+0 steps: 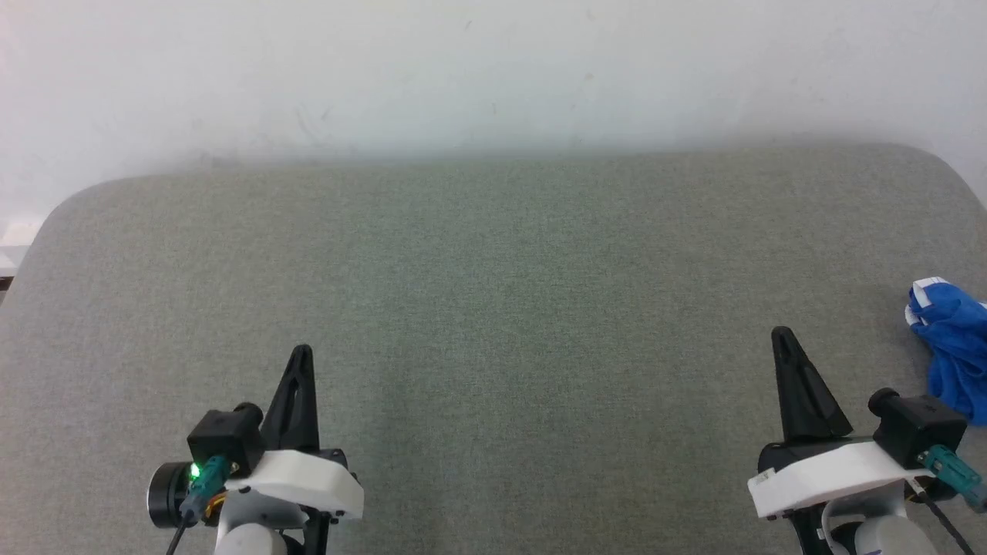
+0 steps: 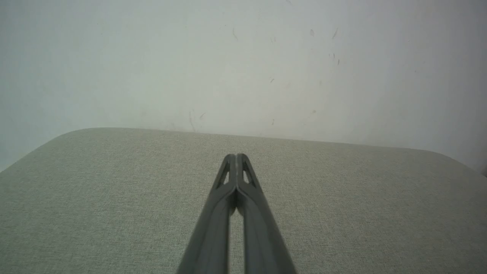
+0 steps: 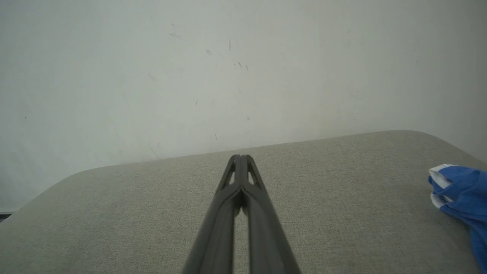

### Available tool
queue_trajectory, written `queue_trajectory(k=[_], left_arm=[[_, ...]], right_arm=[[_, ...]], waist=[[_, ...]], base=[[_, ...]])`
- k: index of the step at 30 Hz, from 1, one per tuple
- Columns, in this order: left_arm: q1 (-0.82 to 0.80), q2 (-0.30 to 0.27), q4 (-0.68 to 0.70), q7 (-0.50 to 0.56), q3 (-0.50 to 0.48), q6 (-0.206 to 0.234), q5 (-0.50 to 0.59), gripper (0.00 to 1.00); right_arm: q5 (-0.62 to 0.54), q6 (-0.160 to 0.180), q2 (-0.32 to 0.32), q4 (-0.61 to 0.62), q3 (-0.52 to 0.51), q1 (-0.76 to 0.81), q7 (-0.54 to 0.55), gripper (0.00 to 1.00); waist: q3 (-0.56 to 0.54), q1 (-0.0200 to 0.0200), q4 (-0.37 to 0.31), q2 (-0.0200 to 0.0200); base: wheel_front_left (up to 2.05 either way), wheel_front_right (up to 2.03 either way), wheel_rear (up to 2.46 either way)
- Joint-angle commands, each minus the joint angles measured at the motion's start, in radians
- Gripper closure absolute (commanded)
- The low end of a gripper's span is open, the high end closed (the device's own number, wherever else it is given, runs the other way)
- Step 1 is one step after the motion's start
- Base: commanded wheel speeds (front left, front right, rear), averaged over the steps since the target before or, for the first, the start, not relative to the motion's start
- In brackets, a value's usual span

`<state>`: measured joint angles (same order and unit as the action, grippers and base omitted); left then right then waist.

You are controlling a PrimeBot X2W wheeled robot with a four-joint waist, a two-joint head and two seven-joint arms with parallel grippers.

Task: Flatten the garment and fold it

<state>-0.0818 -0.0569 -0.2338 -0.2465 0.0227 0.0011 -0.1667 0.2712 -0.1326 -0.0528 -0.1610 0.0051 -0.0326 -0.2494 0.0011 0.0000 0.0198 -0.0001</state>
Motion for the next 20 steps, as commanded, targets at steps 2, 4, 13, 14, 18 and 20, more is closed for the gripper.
queue_trajectory(k=[2, 4, 13, 14, 18, 20], left_arm=[[0.005, 0.000, 0.011, 0.006, -0.001, 0.000, 0.010, 1.00], [0.006, 0.000, 0.015, 0.010, -0.002, 0.000, 0.012, 1.00], [0.012, 0.001, 0.032, 0.028, -0.003, 0.000, 0.024, 1.00], [0.013, 0.001, 0.034, 0.030, -0.003, 0.000, 0.026, 1.00], [0.015, 0.001, 0.041, 0.038, -0.004, 0.000, 0.031, 1.00], [0.017, 0.001, 0.045, 0.043, -0.004, 0.000, 0.034, 1.00]], right_arm=[[-0.013, 0.000, 0.000, 0.008, 0.000, 0.002, 0.008, 1.00], [-0.018, 0.000, 0.000, 0.010, 0.000, 0.002, 0.013, 1.00], [-0.037, 0.000, 0.001, 0.022, -0.001, 0.005, 0.031, 1.00], [-0.040, 0.000, 0.001, 0.023, -0.001, 0.005, 0.033, 1.00], [-0.048, 0.000, 0.001, 0.029, -0.001, 0.006, 0.041, 1.00], [-0.053, 0.000, 0.001, 0.031, -0.001, 0.007, 0.045, 1.00]], waist=[[0.000, 0.0000, 0.000, 0.0000], [0.000, 0.0000, -0.001, 0.0000], [0.000, 0.0000, -0.002, 0.0000], [0.000, 0.0000, -0.002, 0.0000], [0.000, 0.0000, -0.003, 0.0000], [0.000, 0.0000, -0.003, 0.0000]], base=[[0.00, 0.00, 0.00], [0.00, 0.00, 0.00], [0.00, 0.00, 0.00], [0.00, 0.00, 0.00], [0.00, 0.00, 0.00], [0.00, 0.00, 0.00]])
